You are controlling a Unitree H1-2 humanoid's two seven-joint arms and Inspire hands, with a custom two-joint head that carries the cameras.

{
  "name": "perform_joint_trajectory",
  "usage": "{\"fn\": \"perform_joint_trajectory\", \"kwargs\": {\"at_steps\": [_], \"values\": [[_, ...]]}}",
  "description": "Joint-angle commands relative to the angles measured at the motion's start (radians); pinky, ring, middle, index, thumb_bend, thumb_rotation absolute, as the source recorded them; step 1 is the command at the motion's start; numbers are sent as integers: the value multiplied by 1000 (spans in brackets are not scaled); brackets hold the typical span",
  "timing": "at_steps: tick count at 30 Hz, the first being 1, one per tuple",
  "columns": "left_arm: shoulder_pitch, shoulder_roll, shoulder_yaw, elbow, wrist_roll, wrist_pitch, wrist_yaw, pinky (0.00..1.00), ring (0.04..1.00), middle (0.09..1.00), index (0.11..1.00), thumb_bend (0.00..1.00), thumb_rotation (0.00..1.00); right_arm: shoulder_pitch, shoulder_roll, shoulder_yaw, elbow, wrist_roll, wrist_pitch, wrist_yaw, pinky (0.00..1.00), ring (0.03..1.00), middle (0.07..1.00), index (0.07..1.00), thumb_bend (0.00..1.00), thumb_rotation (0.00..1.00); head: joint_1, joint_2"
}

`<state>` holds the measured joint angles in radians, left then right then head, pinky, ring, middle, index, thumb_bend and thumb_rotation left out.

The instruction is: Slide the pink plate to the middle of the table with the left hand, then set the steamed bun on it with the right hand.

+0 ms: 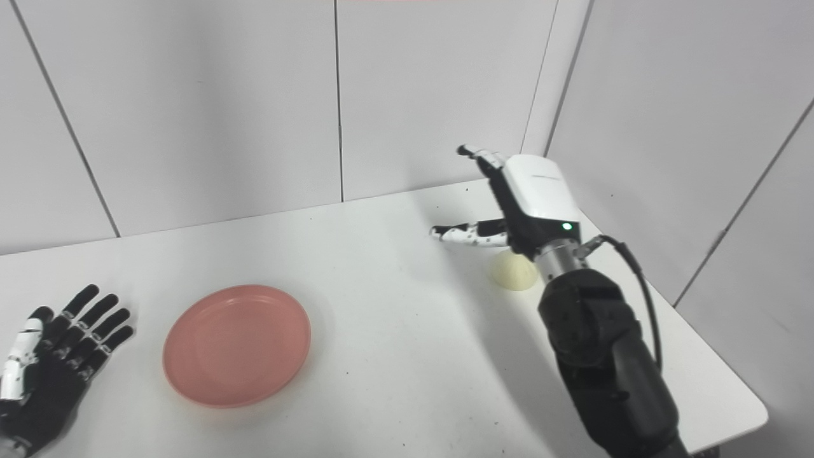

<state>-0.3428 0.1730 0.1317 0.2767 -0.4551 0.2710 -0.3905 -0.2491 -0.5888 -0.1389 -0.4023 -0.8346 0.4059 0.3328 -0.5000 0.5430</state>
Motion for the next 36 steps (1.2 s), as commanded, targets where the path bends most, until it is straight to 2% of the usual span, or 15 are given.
{"fn": "perform_joint_trajectory", "kwargs": {"at_steps": [1,5,12,17,20,23,26,31,36], "values": [[43,19,-3,70,28,34,21,874,864,883,884,449,905,-8,-49,-28,16,-5,21,-2,678,807,819,815,971,463,-6,-3],[37,26,-7,90,30,20,18,860,856,878,879,454,900,-1,-78,-35,77,7,17,-1,688,819,816,810,960,448,-8,0],[27,34,-2,118,25,16,14,855,850,871,875,450,893,11,-109,-32,166,27,-5,-27,706,833,810,806,969,499,-20,-2],[31,39,-4,110,30,15,14,849,850,872,874,460,886,3,-127,-36,256,87,-15,-37,776,877,850,825,999,589,-24,4],[30,44,-6,116,30,12,9,858,857,877,879,457,898,-8,-138,-29,306,110,-19,-48,718,844,839,820,1000,612,-26,6],[28,47,-6,124,31,3,3,857,858,878,881,457,902,-22,-130,-17,327,123,-1,-53,701,836,828,812,1000,608,-29,8],[28,48,-5,122,28,6,4,839,845,868,869,464,876,-32,-124,-9,348,135,4,-60,658,816,822,811,1000,547,-28,10],[27,51,-2,126,26,8,2,829,839,862,863,464,870,-46,-125,26,381,141,-6,-74,599,746,779,820,959,526,-35,18],[30,55,-6,119,34,4,3,836,843,864,866,470,872,-58,-130,51,421,159,-29,-93,578,725,748,817,922,484,-36,22]]}}
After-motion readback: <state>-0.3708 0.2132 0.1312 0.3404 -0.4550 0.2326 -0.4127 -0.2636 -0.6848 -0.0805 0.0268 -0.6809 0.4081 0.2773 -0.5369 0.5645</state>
